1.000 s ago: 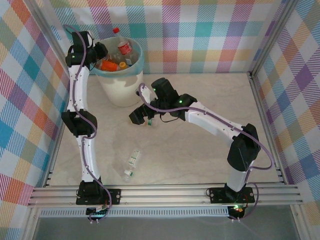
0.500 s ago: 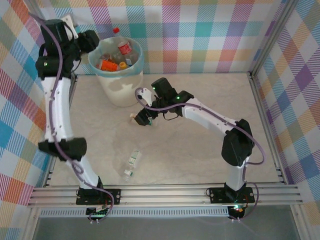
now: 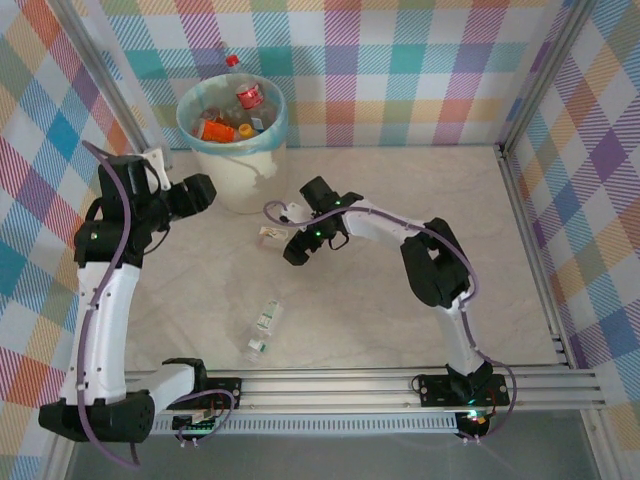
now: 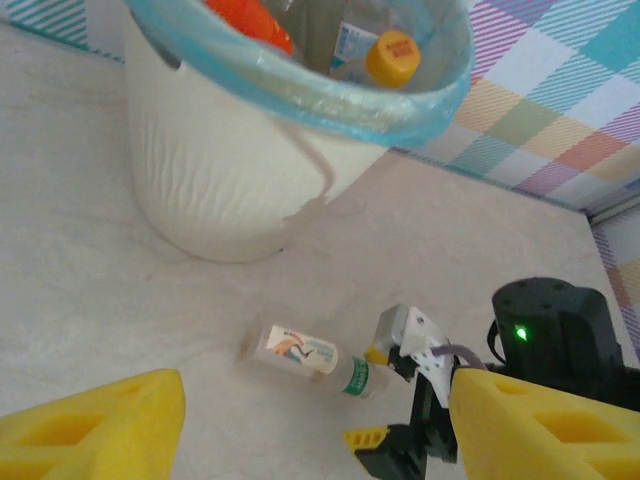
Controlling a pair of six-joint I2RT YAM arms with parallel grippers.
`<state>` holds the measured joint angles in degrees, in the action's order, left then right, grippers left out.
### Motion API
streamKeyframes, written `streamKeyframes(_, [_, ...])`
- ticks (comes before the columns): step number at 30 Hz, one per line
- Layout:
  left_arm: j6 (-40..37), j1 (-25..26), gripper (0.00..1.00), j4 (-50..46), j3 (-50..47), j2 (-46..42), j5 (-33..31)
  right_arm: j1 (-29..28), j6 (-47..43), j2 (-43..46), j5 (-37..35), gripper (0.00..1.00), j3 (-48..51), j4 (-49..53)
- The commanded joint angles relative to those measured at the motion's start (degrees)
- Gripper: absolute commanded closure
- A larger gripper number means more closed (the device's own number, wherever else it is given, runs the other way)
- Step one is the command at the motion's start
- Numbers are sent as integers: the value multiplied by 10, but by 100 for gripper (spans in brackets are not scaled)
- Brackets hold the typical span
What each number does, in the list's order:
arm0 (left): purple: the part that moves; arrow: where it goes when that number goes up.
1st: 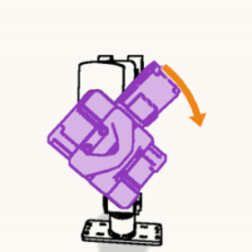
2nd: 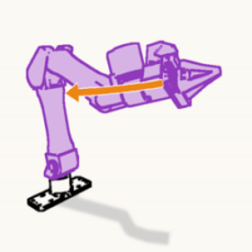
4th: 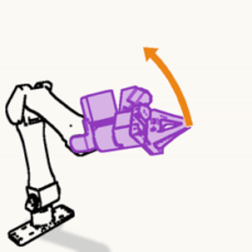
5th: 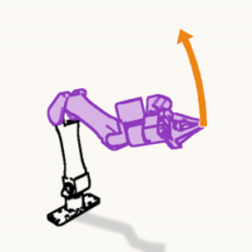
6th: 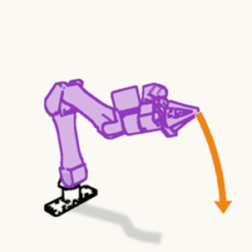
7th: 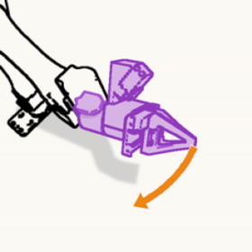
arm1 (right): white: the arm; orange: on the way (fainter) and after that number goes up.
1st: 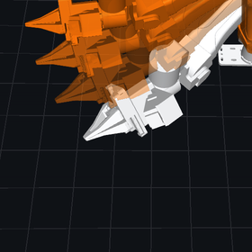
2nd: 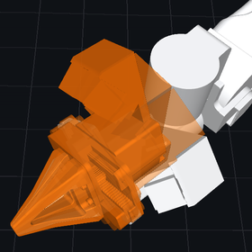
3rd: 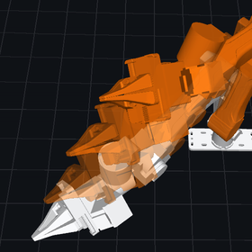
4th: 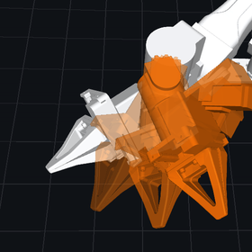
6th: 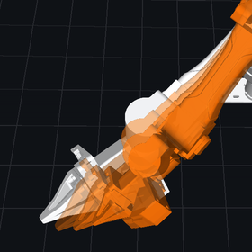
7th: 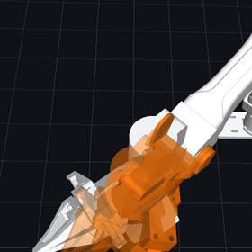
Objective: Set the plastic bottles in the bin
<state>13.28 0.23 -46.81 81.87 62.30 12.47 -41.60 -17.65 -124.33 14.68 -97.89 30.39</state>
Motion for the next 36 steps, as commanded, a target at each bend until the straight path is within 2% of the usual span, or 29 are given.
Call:
streamKeyframes(1, [-18,-1,29,-12,-20,-30,-12,-2,-27,-22,1,10,-21,19])
streamKeyframes(4, [-19,-1,29,-11,-35,-48,-18,-2,-32,-32,-3,18,-22,24])
streamKeyframes(7, [-17,-1,29,-10,-42,-57,-14,-2,-34,-32,0,33,-23,32])
streamKeyframes(9, [-17,-1,29,-6,-43,-60,-11,-2,-32,-28,1,36,-18,33])
streamKeyframes(12, [-14,-1,29,-5,-36,-61,-17,-2,-29,-19,-2,48,-9,33])
streamKeyframes(16, [-7,-1,29,-1,-23,-65,-13,-2,-19,15,-4,65,18,23])
streamKeyframes(19, [8,-1,29,8,-23,-71,-2,-2,0,59,2,71,53,5])
streamKeyframes(22, [39,-1,19,28,-34,-77,24,-2,25,128,24,74,114,-33])
streamKeyframes(27, [107,-1,15,74,-65,-76,87,-4,69,267,77,75,249,-136])
streamKeyframes(29, [146,-1,9,110,-83,-73,121,-5,87,322,103,75,298,-183])
streamKeyframes(33, [200,-1,1,175,-110,-56,204,-10,115,397,136,75,346,-242])
streamKeyframes(36, [217,8,1,193,-114,-34,256,-15,116,427,156,75,351,-257])
